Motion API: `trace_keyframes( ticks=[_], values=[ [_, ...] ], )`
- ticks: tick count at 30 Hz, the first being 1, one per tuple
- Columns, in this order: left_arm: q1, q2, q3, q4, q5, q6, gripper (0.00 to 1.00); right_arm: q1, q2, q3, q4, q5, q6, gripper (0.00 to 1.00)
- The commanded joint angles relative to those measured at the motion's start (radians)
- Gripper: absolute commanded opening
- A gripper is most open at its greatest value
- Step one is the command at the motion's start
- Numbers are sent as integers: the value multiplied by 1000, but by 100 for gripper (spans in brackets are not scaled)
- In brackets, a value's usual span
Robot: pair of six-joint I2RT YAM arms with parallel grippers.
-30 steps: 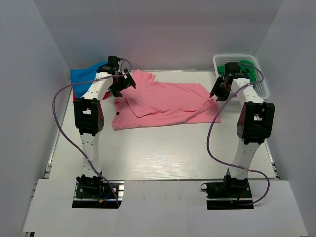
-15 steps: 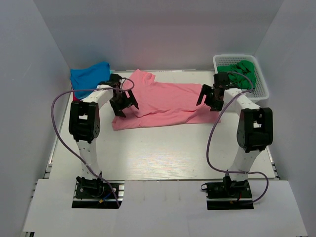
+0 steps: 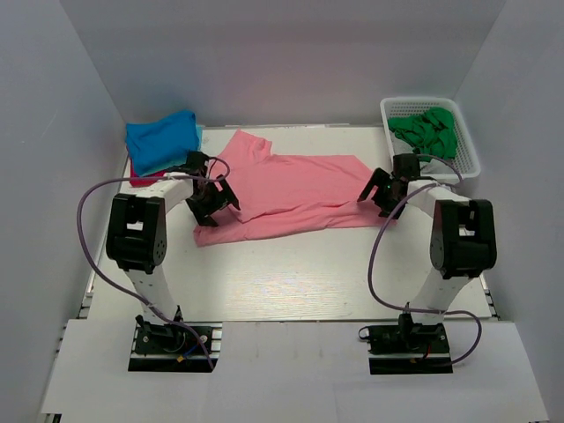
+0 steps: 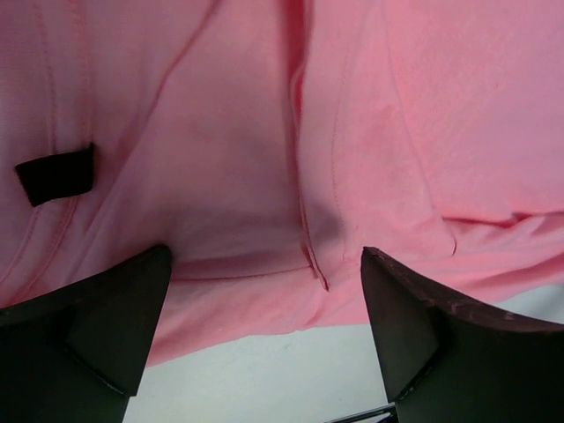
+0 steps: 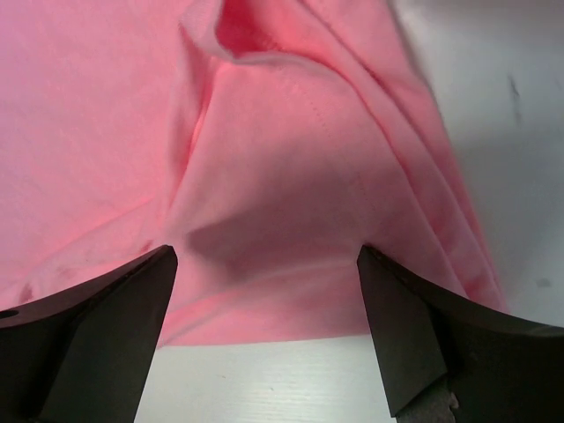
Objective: Fold and stack the t-shirts
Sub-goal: Fold the flattened tshirt in 1/3 of the way
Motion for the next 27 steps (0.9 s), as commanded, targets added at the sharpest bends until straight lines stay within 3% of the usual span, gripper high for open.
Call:
trace_keyframes(
  ticks=[1, 11, 14, 17, 21, 24, 27],
  values=[
    [5, -37, -93, -35, -99, -14, 100, -26, -39, -167, -90, 50, 38, 90],
    [14, -146, -153, -86, -161, -24, 100, -49, -254, -295, -226, 172, 11, 90],
    [14, -192, -162, -86, -118, -14, 100, -35, -325, -274, -226, 161, -73, 90],
    [-5, -223, -153, -62, -66, -4, 100, -5, -386, -220, -151, 48, -147, 90],
    [-15, -244, -76, -40, 6, 25, 100, 61, -432, -147, -140, 17, -215, 90],
    [-35, -244, -90, 46, 54, 55, 100, 72, -449, -174, -100, 11, -175, 90],
    [-73, -211, -58, 3, 93, 78, 100, 68, -429, -182, -93, 1, -147, 90]
  ],
)
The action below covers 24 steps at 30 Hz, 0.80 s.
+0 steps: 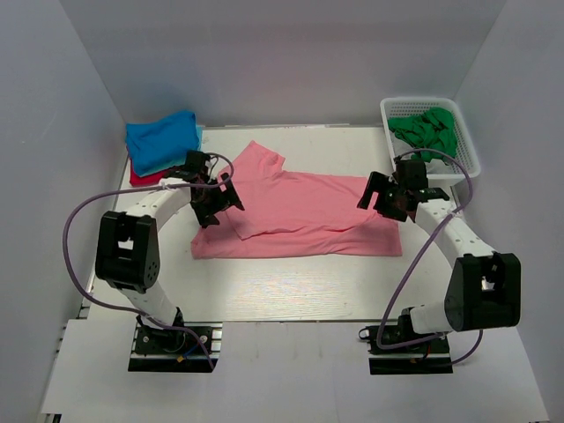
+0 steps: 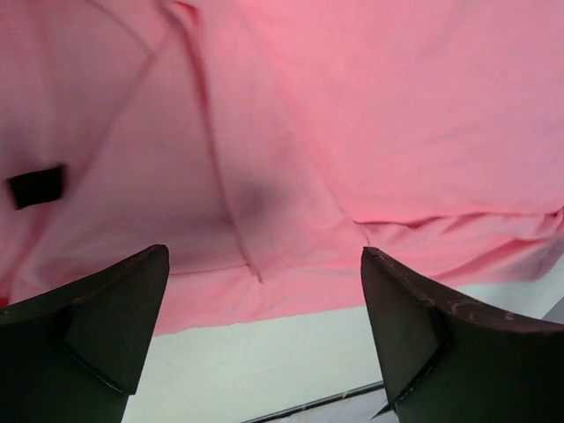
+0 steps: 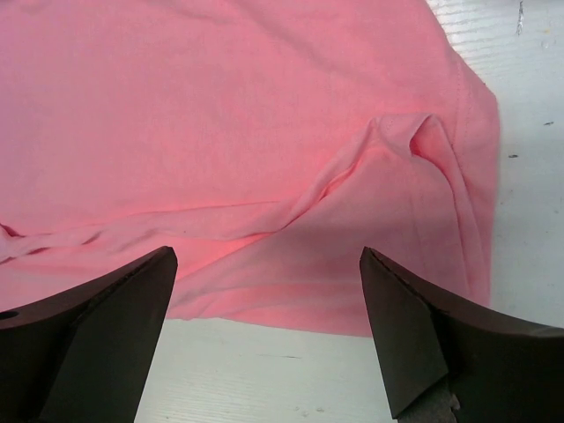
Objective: Fold and stack the t-shirts
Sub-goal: Fold the flattened tshirt in 1/3 of the way
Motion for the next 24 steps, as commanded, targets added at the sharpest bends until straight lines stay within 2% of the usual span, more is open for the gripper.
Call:
trace_keyframes(
  ticks=[1, 3, 10, 13, 21, 23, 24],
  values=[
    [-57, 13, 55, -15, 24, 52, 100, -9, 21, -2, 22, -32, 29, 90],
    [-69, 13, 55, -41, -15, 52, 100, -12, 29, -7, 31, -57, 43, 90],
    [-133, 39, 27, -3, 14, 43, 100, -20, 79, 39, 7, -75, 58, 90],
    [-144, 73, 37, -55, 14, 43, 100, -25, 87, 47, -2, -72, 61, 90],
    [-172, 111, 37, -65, 5, 43, 100, -48, 98, 60, -8, -61, 58, 90],
    [-181, 123, 50, -65, 5, 43, 94, -52, 98, 59, -12, -63, 60, 90],
    [-181, 123, 50, -65, 5, 43, 87, -52, 100, 57, -10, -66, 61, 90]
  ],
)
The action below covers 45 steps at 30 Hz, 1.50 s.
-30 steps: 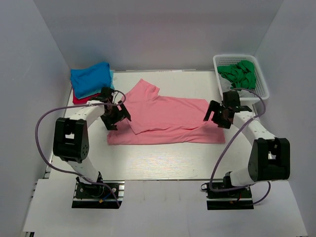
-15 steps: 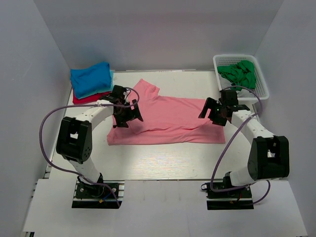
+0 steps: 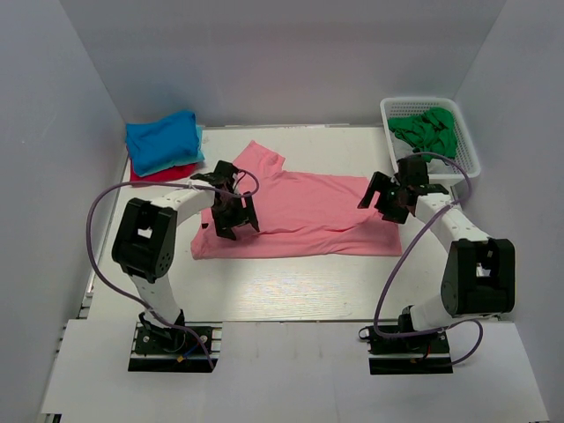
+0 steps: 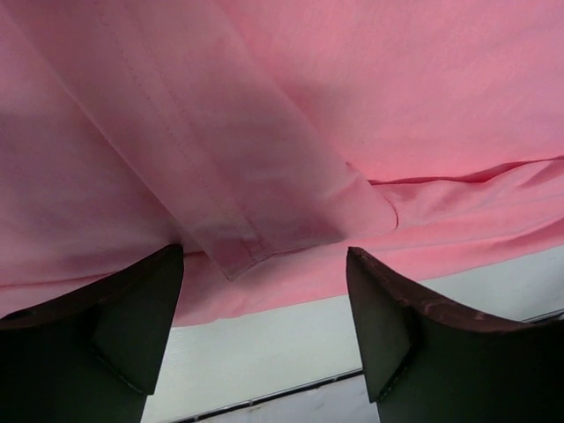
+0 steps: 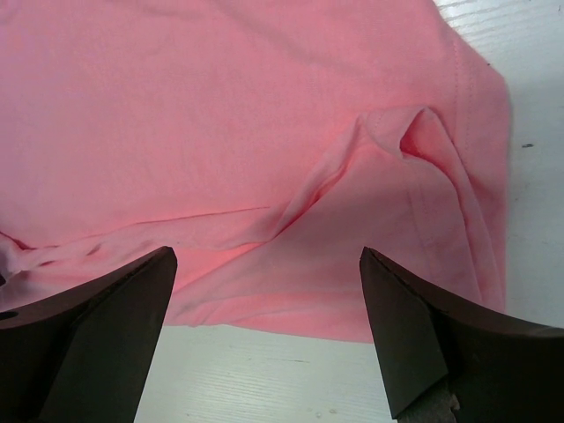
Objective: Fold and stack the t-shirts
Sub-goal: Fold the flattened tshirt in 1/3 of the way
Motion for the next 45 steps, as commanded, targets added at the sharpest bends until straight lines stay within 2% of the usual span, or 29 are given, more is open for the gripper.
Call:
trace_keyframes(
  ticks=[1, 5, 6, 9, 14, 15, 24, 30, 34, 35, 36, 37, 38, 39, 41, 45],
  values=[
    [-7, 8, 35, -4, 4, -1, 83, -13, 9, 33, -7, -11, 10, 90],
    [-17, 28, 59, 6, 4, -1, 69, -22, 14, 30, -10, -13, 10, 90],
    [-17, 28, 68, 6, 4, -1, 60, -22, 12, 28, -12, -11, 8, 90],
    [-17, 50, 78, -4, -7, -1, 48, -30, 17, 30, -15, -14, 8, 90],
    [-17, 50, 88, -4, -7, -1, 6, -41, 20, 31, -18, -16, 4, 90],
    [-17, 50, 88, -4, -7, -1, 0, -44, 18, 31, -15, -19, 2, 90],
    [-17, 16, 124, 56, 22, 41, 0, -56, 26, 39, -15, -39, -4, 90],
    [-17, 118, 278, 26, 13, 118, 0, -59, 29, 51, -19, -37, -13, 90],
    [-17, 235, 460, -59, 13, 186, 0, -59, 34, 66, -32, -33, -16, 90],
    [-17, 273, 482, -59, 39, 201, 4, -61, 34, 71, -32, -31, -18, 90],
    [-17, 290, 526, -69, 48, 233, 12, -59, 34, 72, -30, -25, -19, 90],
    [-17, 306, 546, -79, 49, 245, 26, -62, 35, 79, -33, -23, -19, 90],
    [-17, 318, 565, -89, 61, 265, 51, -62, 37, 83, -36, -19, -21, 90],
    [-17, 327, 595, -89, 61, 276, 64, -61, 34, 85, -39, -16, -18, 90],
    [-17, 340, 624, -109, 41, 289, 100, -59, 32, 91, -38, -11, -25, 90],
    [-17, 306, 626, -93, 30, 330, 100, -56, 26, 88, -30, 4, -35, 90]
  ],
)
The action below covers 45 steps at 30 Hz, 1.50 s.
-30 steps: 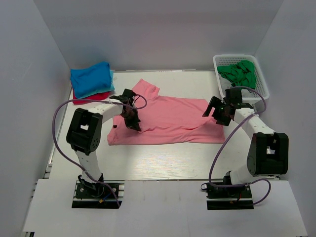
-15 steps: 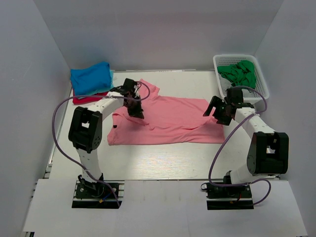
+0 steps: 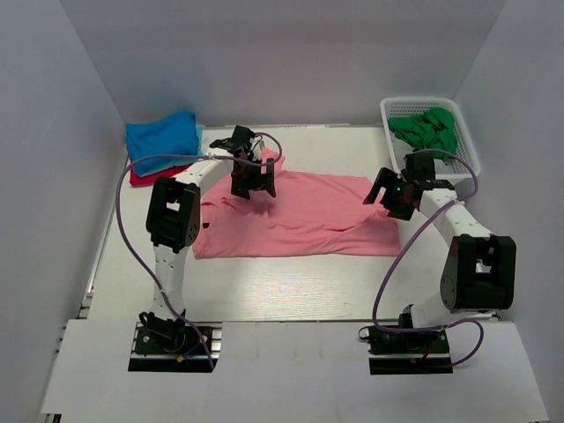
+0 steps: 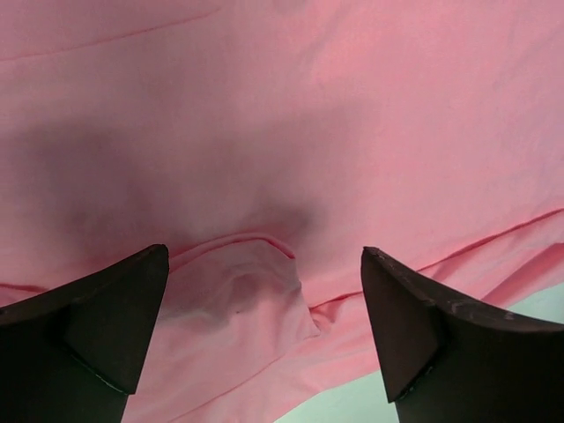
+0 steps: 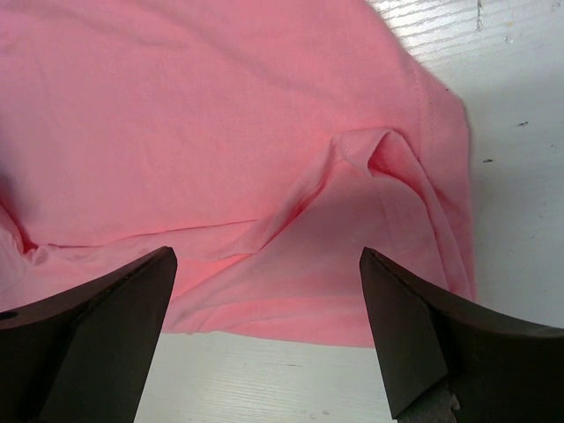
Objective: Fold and stack the t-shirts
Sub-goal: Fold the flattened tshirt in 1/3 of the way
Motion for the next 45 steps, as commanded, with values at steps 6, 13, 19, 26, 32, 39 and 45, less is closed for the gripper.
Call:
trace_keyframes(
  ticks=[6, 13, 19, 26, 32, 39, 45],
  values=[
    [-5, -211, -68, 46, -35, 46, 100, 40, -3, 38, -1, 79, -80, 90],
    [18, -328, -213, 63, -67, 10, 100, 92, 51, -9, 57, 76, -90, 90],
    [27, -365, -382, 90, -89, -75, 100, 87, 190, -14, 193, 33, 8, 90],
    [61, -376, -589, 163, -123, -142, 100, 41, 242, -16, 191, 120, 135, 90],
    [80, -435, -719, 163, -123, -188, 100, 8, 209, -80, 123, 296, 166, 90],
    [89, -491, -777, 129, -120, -188, 100, 5, 161, -141, 89, 268, 140, 90],
    [89, -587, -824, 77, -95, -188, 100, 57, 28, -230, 79, 51, 36, 90]
  ],
)
